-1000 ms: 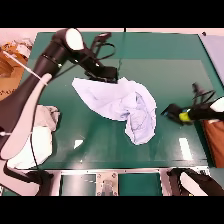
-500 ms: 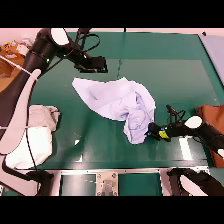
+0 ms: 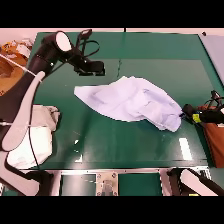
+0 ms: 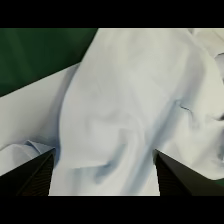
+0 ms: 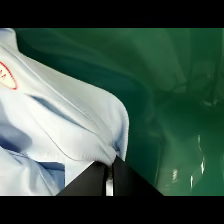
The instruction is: Fold the shirts.
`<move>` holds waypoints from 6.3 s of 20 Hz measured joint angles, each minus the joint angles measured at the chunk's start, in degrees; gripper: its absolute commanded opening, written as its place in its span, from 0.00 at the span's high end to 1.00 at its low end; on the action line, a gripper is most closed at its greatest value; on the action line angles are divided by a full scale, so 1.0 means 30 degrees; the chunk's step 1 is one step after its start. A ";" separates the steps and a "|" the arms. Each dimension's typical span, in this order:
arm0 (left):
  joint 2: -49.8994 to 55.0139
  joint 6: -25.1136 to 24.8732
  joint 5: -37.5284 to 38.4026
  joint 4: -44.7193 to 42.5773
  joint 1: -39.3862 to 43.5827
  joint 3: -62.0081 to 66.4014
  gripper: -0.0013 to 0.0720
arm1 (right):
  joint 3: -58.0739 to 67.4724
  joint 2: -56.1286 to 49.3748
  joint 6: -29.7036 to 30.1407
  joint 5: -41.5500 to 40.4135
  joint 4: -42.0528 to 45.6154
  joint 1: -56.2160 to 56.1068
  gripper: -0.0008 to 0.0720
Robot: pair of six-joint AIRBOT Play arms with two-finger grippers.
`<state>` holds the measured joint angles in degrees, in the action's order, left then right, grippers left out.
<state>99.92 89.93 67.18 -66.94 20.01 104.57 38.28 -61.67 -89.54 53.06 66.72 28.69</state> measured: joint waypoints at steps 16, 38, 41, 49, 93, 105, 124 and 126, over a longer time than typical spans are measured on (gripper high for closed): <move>0.6441 -0.5763 -0.5559 0.9522 0.1348 -0.0780 0.80 | 0.0532 -0.2885 0.1566 -0.0852 -0.1377 0.0248 0.95; 0.8131 -0.5166 -0.1523 0.6200 -0.0036 0.2841 0.03 | 0.0532 -0.2900 0.1596 -0.1275 -0.1413 0.0248 0.95; 0.8320 -0.5166 -0.1122 0.6630 0.0583 0.2849 0.03 | 0.0532 -0.2900 0.1596 -0.1341 -0.1421 0.0248 0.95; 0.8531 -0.5741 -0.0991 0.6965 0.0597 0.2907 0.95 | 0.0539 -0.2929 0.1596 -0.1406 -0.1421 0.0248 0.95; -0.3548 -0.4707 -0.0627 0.3082 -0.3177 -0.6747 0.03 | -0.3679 0.3096 0.4022 -0.0452 -0.4160 -0.0903 0.95; -0.0306 -0.4947 0.0794 0.1311 0.0270 -0.5122 0.95 | -0.3730 0.2237 0.3956 -0.1523 -0.4430 -0.0860 0.95; -0.8539 -0.4517 0.1005 -0.5974 0.0459 0.5850 0.95 | 1.4477 0.3636 0.3213 0.1683 -0.6557 0.0678 0.95; -1.0265 -0.4517 0.0226 -0.6280 0.0452 0.5901 0.95 | 1.7019 0.3912 0.2943 0.1851 -0.6645 0.0692 0.95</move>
<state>69.12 76.38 67.85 -85.78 21.37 122.28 89.34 -49.93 -80.71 58.61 46.78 30.76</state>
